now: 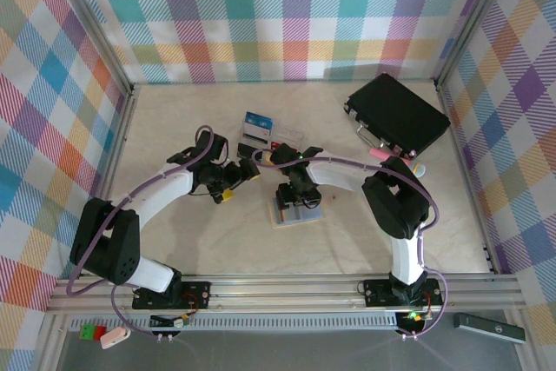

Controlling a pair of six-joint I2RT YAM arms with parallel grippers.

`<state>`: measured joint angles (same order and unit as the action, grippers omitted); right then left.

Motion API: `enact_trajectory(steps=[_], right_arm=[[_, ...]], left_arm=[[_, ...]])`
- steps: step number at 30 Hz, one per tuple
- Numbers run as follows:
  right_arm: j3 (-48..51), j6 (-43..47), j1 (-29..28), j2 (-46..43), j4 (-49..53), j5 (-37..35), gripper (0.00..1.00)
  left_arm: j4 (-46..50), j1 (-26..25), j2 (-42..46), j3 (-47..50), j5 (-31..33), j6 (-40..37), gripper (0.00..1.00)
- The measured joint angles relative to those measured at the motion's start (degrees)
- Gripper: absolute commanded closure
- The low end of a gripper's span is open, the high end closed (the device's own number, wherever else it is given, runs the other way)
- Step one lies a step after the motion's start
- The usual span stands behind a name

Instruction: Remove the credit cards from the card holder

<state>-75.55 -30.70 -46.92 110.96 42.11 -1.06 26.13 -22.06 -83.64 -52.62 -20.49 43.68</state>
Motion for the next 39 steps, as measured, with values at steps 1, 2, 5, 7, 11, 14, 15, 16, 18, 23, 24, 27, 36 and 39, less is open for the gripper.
enact_trajectory(steps=[1,2,5,7,11,14,15,16,18,23,24,27,36,39], right_arm=[[0.00,0.00,0.00,0.00,0.00,0.00,0.39],[0.02,0.00,0.00,0.00,-0.04,0.00,0.40],[0.46,-0.20,0.02,-0.04,-0.57,0.00,0.42],[1.05,-0.24,0.02,-0.37,-1.11,-0.04,0.44],[2.54,-0.68,0.22,-1.20,-2.58,-0.07,0.50],[3.61,-1.38,0.46,-1.81,-3.67,-0.02,0.55],[3.98,-1.60,0.55,-2.05,-4.00,0.00,0.56],[4.24,-1.68,0.63,-2.23,-4.33,0.00,0.57],[4.92,-1.95,0.85,-2.64,-4.98,0.17,0.59],[6.34,-2.36,1.36,-3.56,-6.45,0.70,0.62],[6.60,-2.54,1.46,-3.72,-6.73,0.85,0.63],[7.32,-2.99,1.84,-4.17,-7.45,1.27,0.66],[8.72,-3.41,2.34,-5.01,-8.98,1.97,0.72],[8.81,-3.41,2.34,-5.05,-9.14,2.14,0.73]], left_arm=[[-0.02,-0.07,-0.20,0.00,0.00,0.04,0.06],[-0.11,-0.22,-0.35,0.07,0.02,0.07,0.07],[-0.87,-0.85,-0.66,0.70,-0.42,0.37,0.14],[-1.03,-1.38,-1.22,0.83,-1.01,0.63,0.20],[-2.25,-2.58,-2.62,1.27,-2.08,1.49,0.33],[-3.28,-4.28,-3.82,1.53,-2.80,2.25,0.43],[-3.82,-4.96,-4.20,1.62,-3.02,2.43,0.47],[-4.15,-5.46,-4.52,1.64,-3.17,2.82,0.50],[-5.51,-6.47,-5.27,1.81,-4.00,3.48,0.57],[-10.03,-8.87,-7.89,1.88,-6.16,5.68,0.70],[-11.04,-9.49,-8.48,1.88,-6.67,6.14,0.73],[-13.38,-11.08,-10.14,1.88,-7.91,7.06,0.79],[-17.49,-13.75,-15.76,1.79,-10.10,9.42,0.91],[-18.01,-13.81,-16.31,1.79,-10.10,9.70,0.91]])
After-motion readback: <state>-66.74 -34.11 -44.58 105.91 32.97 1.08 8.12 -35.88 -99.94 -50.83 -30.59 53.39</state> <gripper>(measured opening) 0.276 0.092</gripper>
